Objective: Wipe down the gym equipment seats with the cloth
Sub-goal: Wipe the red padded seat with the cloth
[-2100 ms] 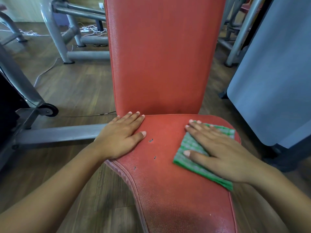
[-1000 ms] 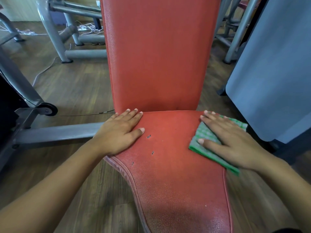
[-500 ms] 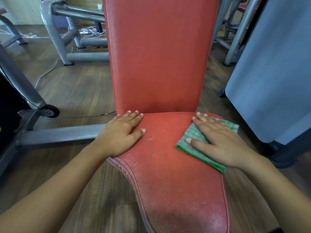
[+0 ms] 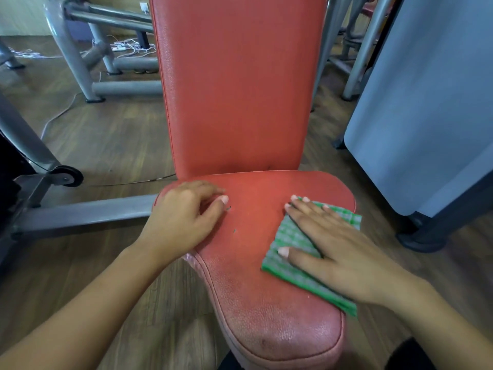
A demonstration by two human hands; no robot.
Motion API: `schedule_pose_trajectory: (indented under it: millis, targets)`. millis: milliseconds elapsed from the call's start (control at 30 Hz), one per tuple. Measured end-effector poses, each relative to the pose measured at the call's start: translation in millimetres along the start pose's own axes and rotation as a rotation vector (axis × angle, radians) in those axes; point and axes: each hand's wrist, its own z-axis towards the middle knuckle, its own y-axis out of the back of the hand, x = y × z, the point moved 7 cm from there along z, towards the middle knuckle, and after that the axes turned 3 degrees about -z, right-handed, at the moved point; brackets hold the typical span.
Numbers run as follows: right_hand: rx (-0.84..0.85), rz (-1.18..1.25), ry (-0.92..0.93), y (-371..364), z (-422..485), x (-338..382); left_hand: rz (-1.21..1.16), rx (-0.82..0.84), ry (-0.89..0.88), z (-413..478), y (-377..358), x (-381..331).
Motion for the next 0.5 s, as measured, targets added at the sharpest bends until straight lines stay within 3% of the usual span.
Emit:
schedule_pose_trajectory:
  millis: [67,200,400,500]
  targets:
    - [-0.014,-0.011,-0.059,0,12,-5,-0.108,0.081,-0.011,-15,-7,-15]
    - [-0.025,-0.057,-0.056,1,14,21,0.03,0.287,-0.027,-37,-30,-19]
    - [-0.225,-0.092,0.02,-14,-46,59,0.0,0.299,0.003,-42,-35,-11]
    - [-0.168,0.008,-0.059,-10,-48,33,0.018,0.305,0.009,-40,-36,-12]
